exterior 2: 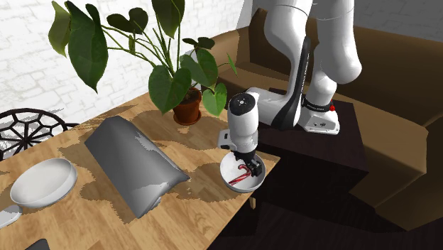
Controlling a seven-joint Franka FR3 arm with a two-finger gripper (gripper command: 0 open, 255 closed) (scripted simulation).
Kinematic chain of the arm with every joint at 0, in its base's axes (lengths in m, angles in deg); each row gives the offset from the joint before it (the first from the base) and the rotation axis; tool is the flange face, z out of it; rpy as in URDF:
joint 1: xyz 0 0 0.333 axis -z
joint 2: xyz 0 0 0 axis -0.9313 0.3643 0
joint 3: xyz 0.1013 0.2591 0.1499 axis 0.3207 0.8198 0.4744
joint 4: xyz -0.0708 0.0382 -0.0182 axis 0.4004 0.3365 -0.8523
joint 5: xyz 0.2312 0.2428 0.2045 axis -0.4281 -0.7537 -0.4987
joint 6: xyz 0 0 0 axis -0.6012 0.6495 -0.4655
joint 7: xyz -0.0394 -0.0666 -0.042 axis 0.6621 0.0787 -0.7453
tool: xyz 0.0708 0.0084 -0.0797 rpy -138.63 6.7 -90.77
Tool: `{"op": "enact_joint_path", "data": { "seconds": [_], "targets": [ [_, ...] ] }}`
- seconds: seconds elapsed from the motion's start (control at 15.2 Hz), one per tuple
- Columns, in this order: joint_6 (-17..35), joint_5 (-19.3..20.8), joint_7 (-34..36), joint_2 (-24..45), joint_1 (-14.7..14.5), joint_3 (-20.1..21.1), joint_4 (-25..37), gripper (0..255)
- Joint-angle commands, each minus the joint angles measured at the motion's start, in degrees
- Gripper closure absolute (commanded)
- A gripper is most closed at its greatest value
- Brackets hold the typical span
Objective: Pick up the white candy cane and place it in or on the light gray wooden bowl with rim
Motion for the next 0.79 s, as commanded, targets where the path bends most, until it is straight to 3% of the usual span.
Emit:
{"op": "enact_joint_path", "data": {
  "seconds": [0.0, 0.2, 0.73],
  "targets": [
    [-1.5, -1.6, -1.1, -1.6, 0.9, 1.2, 0.2, 0],
    [-5.9, -6.1, -4.2, -5.9, 3.3, 4.4, 1.3, 0],
    [-5.9, -6.1, -4.2, -5.9, 3.3, 4.3, 1.3, 0]
  ]
}}
